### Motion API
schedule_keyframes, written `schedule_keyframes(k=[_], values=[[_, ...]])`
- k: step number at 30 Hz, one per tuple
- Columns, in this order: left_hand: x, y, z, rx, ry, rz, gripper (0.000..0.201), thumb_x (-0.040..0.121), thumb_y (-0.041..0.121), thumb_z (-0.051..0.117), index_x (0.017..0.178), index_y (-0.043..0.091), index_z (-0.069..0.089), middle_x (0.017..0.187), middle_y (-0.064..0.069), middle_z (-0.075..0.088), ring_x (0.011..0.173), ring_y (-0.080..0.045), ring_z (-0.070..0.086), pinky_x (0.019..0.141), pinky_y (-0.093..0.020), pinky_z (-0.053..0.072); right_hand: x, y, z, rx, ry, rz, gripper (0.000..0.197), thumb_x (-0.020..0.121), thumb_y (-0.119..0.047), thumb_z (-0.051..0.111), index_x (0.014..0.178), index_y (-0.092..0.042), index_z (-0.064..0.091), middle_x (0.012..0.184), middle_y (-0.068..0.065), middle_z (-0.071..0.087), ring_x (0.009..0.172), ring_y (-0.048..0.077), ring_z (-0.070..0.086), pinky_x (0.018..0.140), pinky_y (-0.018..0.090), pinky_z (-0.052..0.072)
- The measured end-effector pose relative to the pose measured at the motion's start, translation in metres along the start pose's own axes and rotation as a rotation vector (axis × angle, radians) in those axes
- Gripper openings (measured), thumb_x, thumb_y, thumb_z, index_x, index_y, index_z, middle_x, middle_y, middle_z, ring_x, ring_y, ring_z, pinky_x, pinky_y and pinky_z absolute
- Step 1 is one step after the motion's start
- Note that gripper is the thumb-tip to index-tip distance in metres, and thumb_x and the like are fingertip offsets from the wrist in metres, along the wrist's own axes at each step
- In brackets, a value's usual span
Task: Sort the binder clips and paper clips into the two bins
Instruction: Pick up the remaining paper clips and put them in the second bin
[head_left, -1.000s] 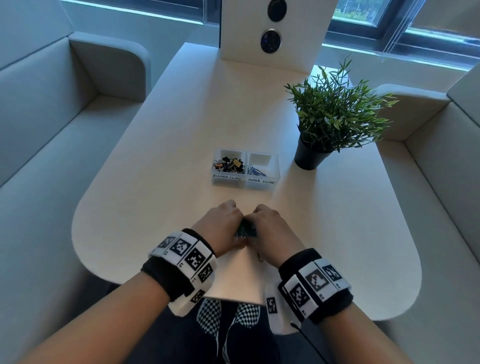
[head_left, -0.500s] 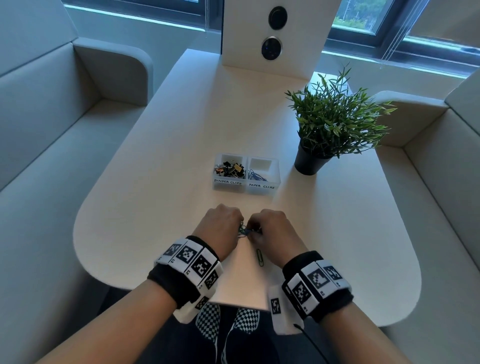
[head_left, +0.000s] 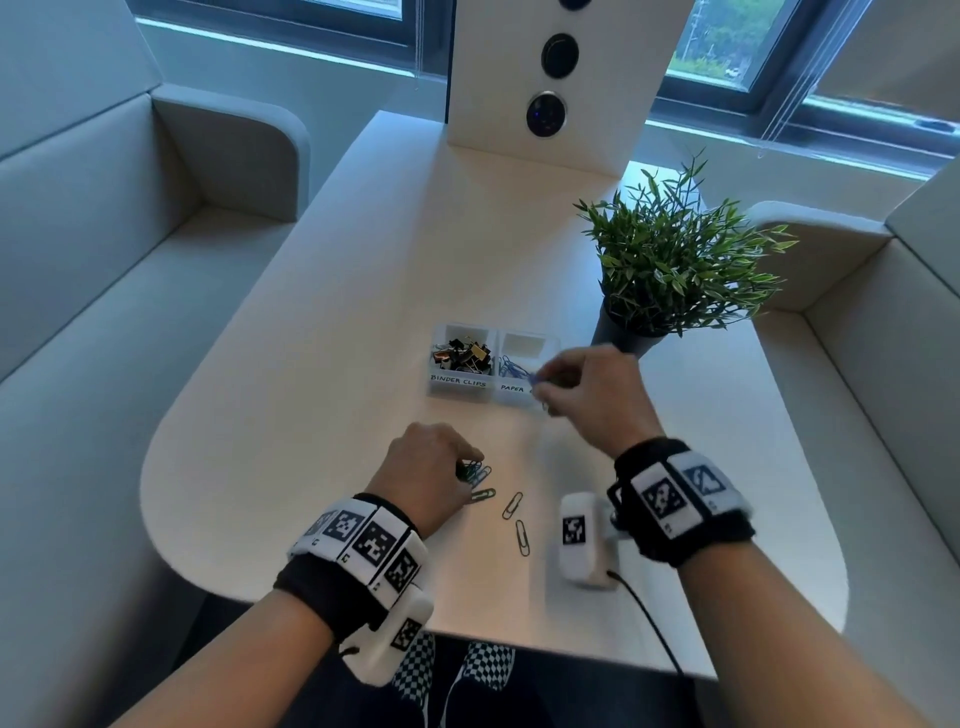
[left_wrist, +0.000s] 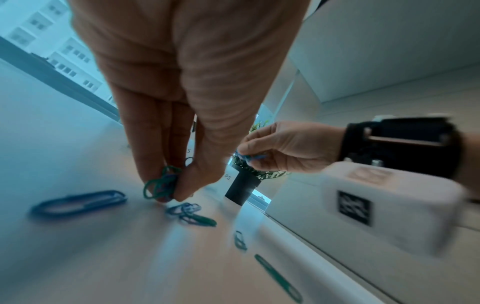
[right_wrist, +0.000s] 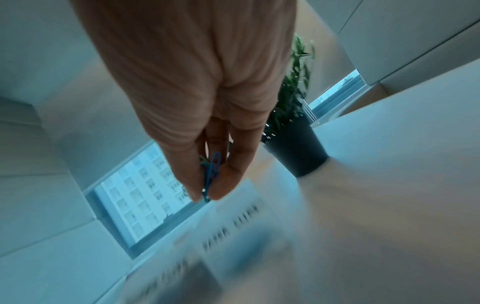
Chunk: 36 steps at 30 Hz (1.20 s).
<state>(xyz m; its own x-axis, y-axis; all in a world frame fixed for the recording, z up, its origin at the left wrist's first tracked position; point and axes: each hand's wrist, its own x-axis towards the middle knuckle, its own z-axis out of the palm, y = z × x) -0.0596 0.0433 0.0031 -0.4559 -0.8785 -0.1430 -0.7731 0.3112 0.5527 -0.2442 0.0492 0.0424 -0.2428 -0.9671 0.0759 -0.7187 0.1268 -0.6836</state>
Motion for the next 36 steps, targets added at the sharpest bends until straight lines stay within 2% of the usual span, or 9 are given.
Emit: schedule_keyframes(k=[3,8,12,14,17,22,28,33,36], values=[[-0.001,-0.003,-0.002,-0.1,-0.006,-0.054,0.038,0.074,0.014,0.069,0.109,0.027,0.071,0.104,0.003,0.073,0.088,-0.008,0.067,0.087,-0.018,0.051,0.04,-0.007,-0.002,-0.118,0.082,-0.03,0.011,0.079,-0.007,0.073,0.09,-0.005,0.075,0.084,0.011,0.074,0.072,0.019,0.069,0.077,0.029,0.058],[0.001,-0.002,-0.008,-0.206,-0.018,-0.071,0.039,0.071,0.011,0.07,0.106,0.027,0.073,0.1,0.003,0.074,0.082,-0.005,0.067,0.082,-0.016,0.052,0.061,-0.002,0.019,-0.264,0.002,0.019,0.029,0.075,-0.011,0.075,0.104,-0.01,0.07,0.098,0.013,0.072,0.091,0.026,0.068,0.089,0.037,0.055],[0.009,0.009,-0.021,-0.298,-0.005,-0.027,0.038,0.07,0.008,0.073,0.104,0.025,0.073,0.091,0.004,0.076,0.074,0.004,0.066,0.068,0.0,0.047,0.05,0.0,0.014,-0.209,0.096,-0.048,0.027,0.079,-0.007,0.071,0.106,-0.006,0.071,0.096,0.013,0.074,0.092,0.025,0.068,0.091,0.037,0.054],[0.021,0.02,-0.033,-0.312,0.023,0.012,0.039,0.069,0.009,0.074,0.105,0.024,0.073,0.089,0.004,0.076,0.068,0.007,0.063,0.064,0.003,0.045,0.038,0.002,0.008,-0.142,0.185,-0.054,0.025,0.084,-0.007,0.066,0.109,-0.007,0.07,0.093,0.01,0.075,0.082,0.017,0.068,0.088,0.027,0.054],[0.05,0.041,-0.052,-0.287,0.11,0.065,0.039,0.067,0.008,0.072,0.104,0.02,0.074,0.083,0.001,0.075,0.057,0.009,0.058,0.057,0.004,0.041,0.005,0.008,-0.001,-0.035,0.236,0.001,0.028,0.087,-0.008,0.06,0.113,-0.015,0.068,0.084,0.003,0.071,0.063,0.009,0.06,0.063,0.004,0.046],[0.108,0.076,-0.046,-0.106,0.14,0.08,0.034,0.069,0.0,0.065,0.096,0.018,0.076,0.093,-0.006,0.075,0.085,-0.021,0.071,0.079,-0.03,0.057,-0.056,0.018,0.003,0.011,0.041,0.112,0.022,0.087,-0.01,0.06,0.103,-0.019,0.072,0.094,-0.001,0.071,0.073,0.011,0.063,0.075,0.021,0.051],[0.13,0.076,-0.012,0.194,-0.07,0.125,0.027,0.077,0.006,0.063,0.101,0.013,0.072,0.1,-0.01,0.072,0.089,-0.029,0.069,0.069,-0.028,0.051,-0.091,0.023,0.009,-0.023,-0.125,0.173,0.022,0.087,-0.018,0.063,0.107,-0.024,0.07,0.1,-0.007,0.066,0.078,0.004,0.06,0.072,0.016,0.047],[0.113,0.069,-0.027,0.076,0.039,0.193,0.033,0.084,0.011,0.056,0.113,0.018,0.068,0.112,-0.007,0.069,0.096,-0.021,0.067,0.091,-0.033,0.053,-0.102,0.019,0.017,-0.163,-0.404,0.124,0.053,0.078,-0.012,0.069,0.128,-0.022,0.055,0.111,-0.001,0.055,0.099,0.016,0.056,0.085,0.028,0.051],[0.068,0.052,-0.047,0.139,0.077,0.272,0.037,0.08,0.013,0.057,0.114,0.021,0.067,0.105,-0.004,0.071,0.096,-0.021,0.065,0.089,-0.031,0.051,-0.1,0.015,0.033,-0.292,-0.407,0.021,0.03,0.083,-0.007,0.057,0.112,-0.014,0.06,0.103,0.006,0.053,0.091,0.025,0.056,0.081,0.038,0.051]])
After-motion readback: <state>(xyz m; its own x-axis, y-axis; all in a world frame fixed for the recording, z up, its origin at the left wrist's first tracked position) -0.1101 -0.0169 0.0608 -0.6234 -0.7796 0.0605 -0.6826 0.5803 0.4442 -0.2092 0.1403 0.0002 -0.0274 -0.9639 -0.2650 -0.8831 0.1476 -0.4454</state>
